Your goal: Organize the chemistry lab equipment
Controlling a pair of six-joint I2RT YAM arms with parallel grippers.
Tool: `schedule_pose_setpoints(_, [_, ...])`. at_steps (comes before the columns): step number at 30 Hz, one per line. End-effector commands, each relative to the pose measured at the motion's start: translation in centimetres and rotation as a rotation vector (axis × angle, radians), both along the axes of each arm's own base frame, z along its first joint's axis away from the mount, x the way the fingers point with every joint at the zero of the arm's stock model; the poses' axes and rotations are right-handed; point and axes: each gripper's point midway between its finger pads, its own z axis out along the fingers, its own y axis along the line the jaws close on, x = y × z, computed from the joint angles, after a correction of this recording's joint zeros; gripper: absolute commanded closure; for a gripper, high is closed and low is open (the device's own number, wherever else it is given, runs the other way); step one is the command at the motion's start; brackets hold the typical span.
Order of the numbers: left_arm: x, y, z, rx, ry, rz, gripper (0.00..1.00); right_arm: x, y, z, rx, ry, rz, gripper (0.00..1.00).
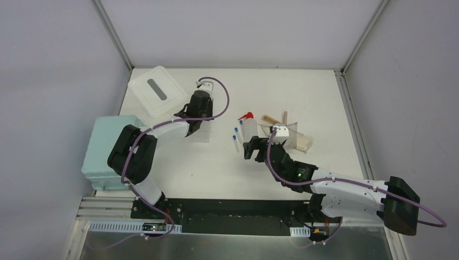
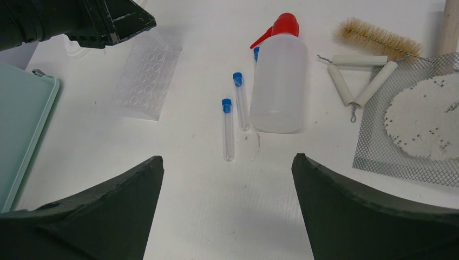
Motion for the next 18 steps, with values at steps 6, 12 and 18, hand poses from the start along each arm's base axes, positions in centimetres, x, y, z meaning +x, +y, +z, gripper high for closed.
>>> schedule_pose_setpoints(6, [-0.2,1.1,-0.9,0.005,0.023,0.046,1.00,0.3,0.2,0.5,0.030,-0.008,-0.014,0.05])
schedule_pose_setpoints(12, [-0.3,1.5,0.1,0.012,0.018,0.061,0.69,0.3,0.1,0.6,0.027,-0.009,-0.017,0.04])
schedule_pose_setpoints(18, [-0.6,1.5,1.9,-0.006,-0.004,0.059,0.40,0.2,-0.2,1.3,0.021,-0.005,-0.021,0.05])
